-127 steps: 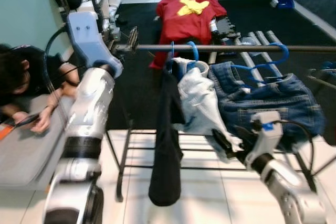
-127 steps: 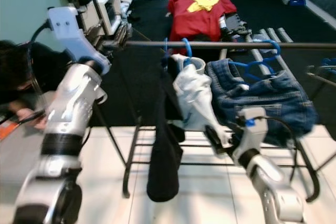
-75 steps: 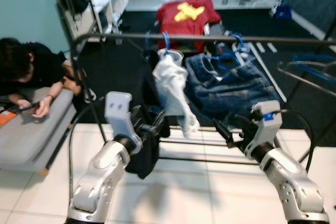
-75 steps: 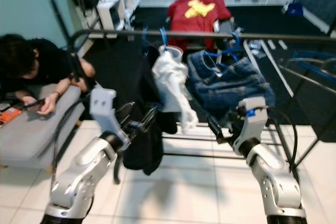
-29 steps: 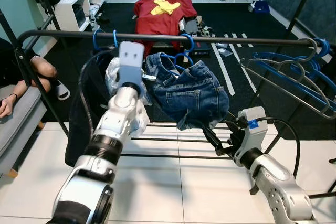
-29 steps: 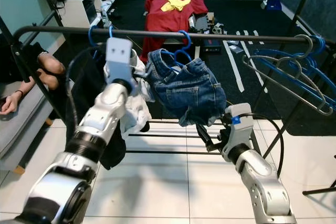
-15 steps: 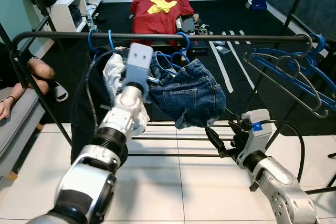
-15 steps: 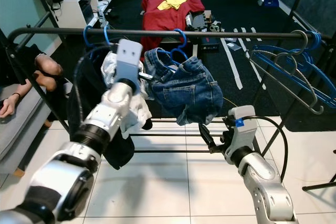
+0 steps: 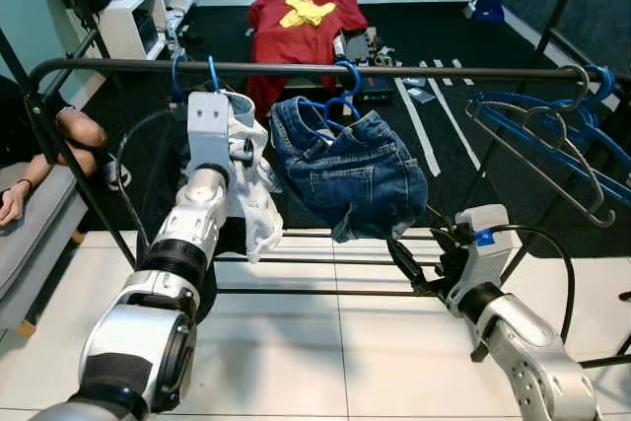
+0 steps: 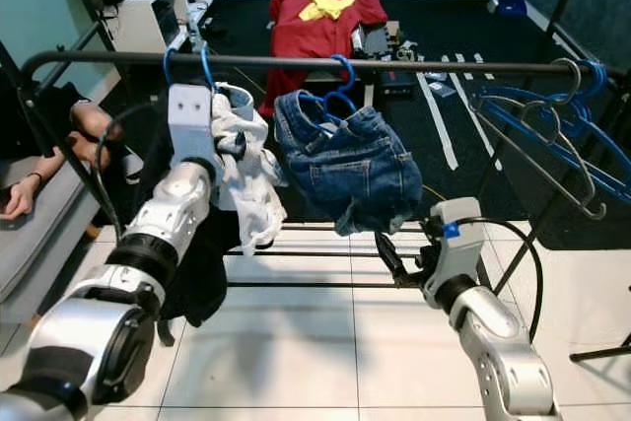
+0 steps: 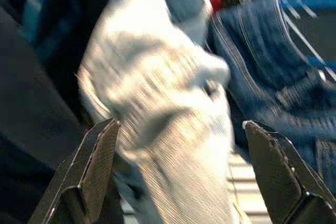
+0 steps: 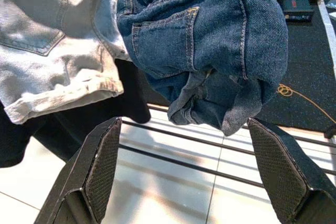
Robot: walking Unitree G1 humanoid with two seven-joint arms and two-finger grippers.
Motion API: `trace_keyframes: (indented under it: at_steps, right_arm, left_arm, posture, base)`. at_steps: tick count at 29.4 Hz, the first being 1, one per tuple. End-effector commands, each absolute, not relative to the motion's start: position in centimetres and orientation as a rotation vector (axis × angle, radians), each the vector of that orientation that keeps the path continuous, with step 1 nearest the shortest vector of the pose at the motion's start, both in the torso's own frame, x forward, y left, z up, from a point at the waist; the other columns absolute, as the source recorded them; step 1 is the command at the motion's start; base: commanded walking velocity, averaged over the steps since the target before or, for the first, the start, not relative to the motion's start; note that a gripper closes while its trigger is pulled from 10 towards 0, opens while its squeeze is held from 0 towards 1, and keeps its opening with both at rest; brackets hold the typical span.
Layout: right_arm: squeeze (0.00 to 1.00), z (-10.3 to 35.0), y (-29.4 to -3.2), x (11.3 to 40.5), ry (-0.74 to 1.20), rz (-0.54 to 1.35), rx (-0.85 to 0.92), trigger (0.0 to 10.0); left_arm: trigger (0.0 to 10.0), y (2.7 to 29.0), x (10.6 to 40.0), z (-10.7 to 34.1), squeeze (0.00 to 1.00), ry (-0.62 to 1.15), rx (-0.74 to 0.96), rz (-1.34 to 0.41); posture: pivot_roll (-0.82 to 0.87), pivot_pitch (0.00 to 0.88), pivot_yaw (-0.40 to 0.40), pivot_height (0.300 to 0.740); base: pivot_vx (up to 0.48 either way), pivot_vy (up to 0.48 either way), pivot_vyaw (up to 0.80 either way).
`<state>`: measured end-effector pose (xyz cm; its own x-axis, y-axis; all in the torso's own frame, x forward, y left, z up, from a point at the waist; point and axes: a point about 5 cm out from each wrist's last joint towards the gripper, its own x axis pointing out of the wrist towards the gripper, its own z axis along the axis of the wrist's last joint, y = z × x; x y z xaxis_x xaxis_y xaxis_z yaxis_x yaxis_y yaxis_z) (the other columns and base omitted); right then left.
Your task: Hang hanger
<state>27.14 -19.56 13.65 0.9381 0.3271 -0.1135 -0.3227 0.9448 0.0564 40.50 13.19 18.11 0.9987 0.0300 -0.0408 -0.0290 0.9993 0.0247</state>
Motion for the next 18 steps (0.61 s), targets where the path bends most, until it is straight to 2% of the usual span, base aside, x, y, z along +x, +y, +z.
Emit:
trace_keyframes:
  at_steps: [1,13,14,15,18]
  right_arm:
    - [0.0,13.9,-19.8,27.1,0.117,0.329,0.038,10.0]
    - [0.0,14.1,-19.9,27.2,0.113,0.326,0.037,10.0]
    - [0.0,14.1,-19.9,27.2,0.112,0.327,0.037,10.0]
    - [0.0,14.1,-19.9,27.2,0.111,0.327,0.038,10.0]
    - [0.0,14.1,-19.9,27.2,0.109,0.326,0.04,10.0]
  left_arm:
    - [10.0,12.4,40.4,17.1,0.0,0.101,0.051,-0.007]
    - [10.0,12.3,40.2,15.8,0.0,0.169,0.069,-0.026]
    - [3.7,12.6,40.2,15.7,0.0,0.172,0.064,-0.018]
    - [0.0,12.9,40.2,15.5,0.0,0.176,0.061,-0.003]
    - [0.0,13.7,40.2,15.4,0.0,0.184,0.054,0.025]
  posture:
    - [-0.1,0.06,0.027,0.74]
    - [-0.1,0.056,0.027,0.74]
    - [-0.1,0.054,0.025,0.74]
    - [-0.1,0.054,0.025,0.74]
    - [-0.11,0.056,0.026,0.74]
  base:
    - [0.0,0.0,0.0]
    - [0.0,0.0,0.0]
    - [0.0,0.0,0.0]
    - [0.0,0.0,0.0]
    - [0.0,0.0,0.0]
